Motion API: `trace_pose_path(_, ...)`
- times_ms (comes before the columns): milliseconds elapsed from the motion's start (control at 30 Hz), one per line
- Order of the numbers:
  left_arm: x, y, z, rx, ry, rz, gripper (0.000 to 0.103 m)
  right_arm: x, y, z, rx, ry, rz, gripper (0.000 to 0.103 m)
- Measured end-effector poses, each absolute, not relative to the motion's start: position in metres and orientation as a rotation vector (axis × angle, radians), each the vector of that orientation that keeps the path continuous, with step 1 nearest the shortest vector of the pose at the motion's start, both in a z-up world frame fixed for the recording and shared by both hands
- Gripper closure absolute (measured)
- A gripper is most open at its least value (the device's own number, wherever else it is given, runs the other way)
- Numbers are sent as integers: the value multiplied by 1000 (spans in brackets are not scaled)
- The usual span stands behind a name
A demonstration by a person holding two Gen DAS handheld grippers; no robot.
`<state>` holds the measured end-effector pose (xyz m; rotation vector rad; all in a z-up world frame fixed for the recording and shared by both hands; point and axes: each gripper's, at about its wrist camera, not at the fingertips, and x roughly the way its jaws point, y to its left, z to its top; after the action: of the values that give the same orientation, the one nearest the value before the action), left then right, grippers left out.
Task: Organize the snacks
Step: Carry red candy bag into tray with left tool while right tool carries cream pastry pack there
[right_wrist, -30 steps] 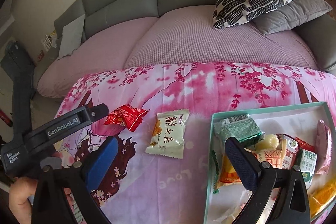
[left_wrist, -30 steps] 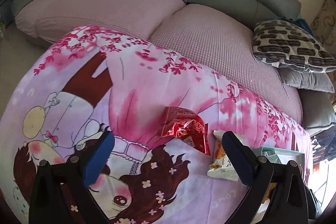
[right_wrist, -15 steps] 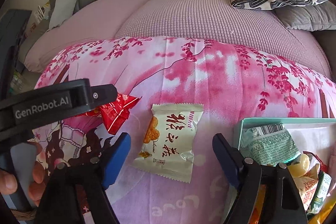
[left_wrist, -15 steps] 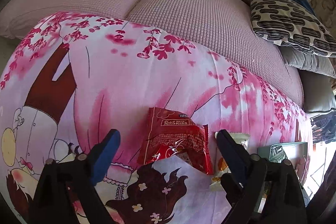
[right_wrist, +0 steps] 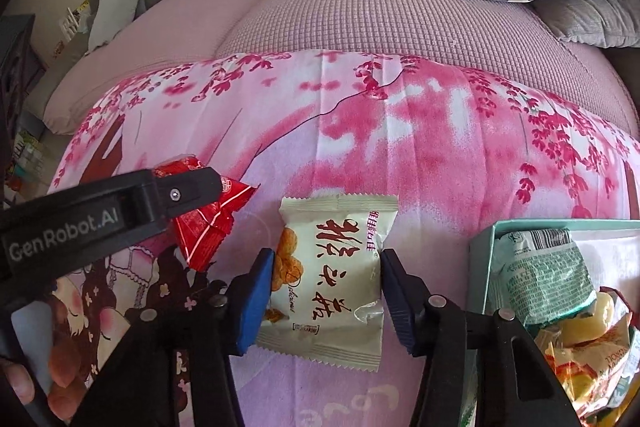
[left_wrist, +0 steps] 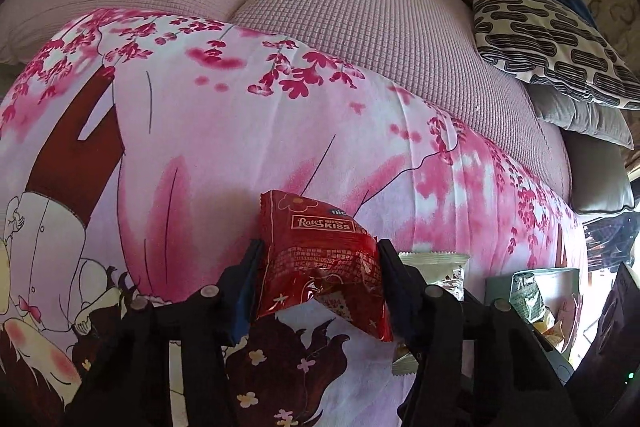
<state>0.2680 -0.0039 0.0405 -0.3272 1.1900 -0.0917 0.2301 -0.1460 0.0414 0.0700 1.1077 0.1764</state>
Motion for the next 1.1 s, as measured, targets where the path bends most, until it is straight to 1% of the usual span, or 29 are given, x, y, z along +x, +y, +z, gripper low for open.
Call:
trace_pose_path(333, 207, -6, 85, -401, 1085, -96, 46, 157, -175, 91, 132, 1021, 170, 47)
trace_pose_path(467, 183, -17, 115, -411, 1027, -119, 46, 128, -193, 114, 155, 976, 148, 47)
trace_pose_path(633, 150, -44, 139, -392, 969, -171, 46, 96, -229, 127, 161, 941, 50, 47)
trace_pose_path(900, 123, -124, 153, -285, 948, -355, 46, 66, -317, 122, 241, 934, -167, 47)
trace_pose_path(1100, 117, -187, 145, -191, 968, -473, 46, 61, -368, 104, 277, 978, -308, 47)
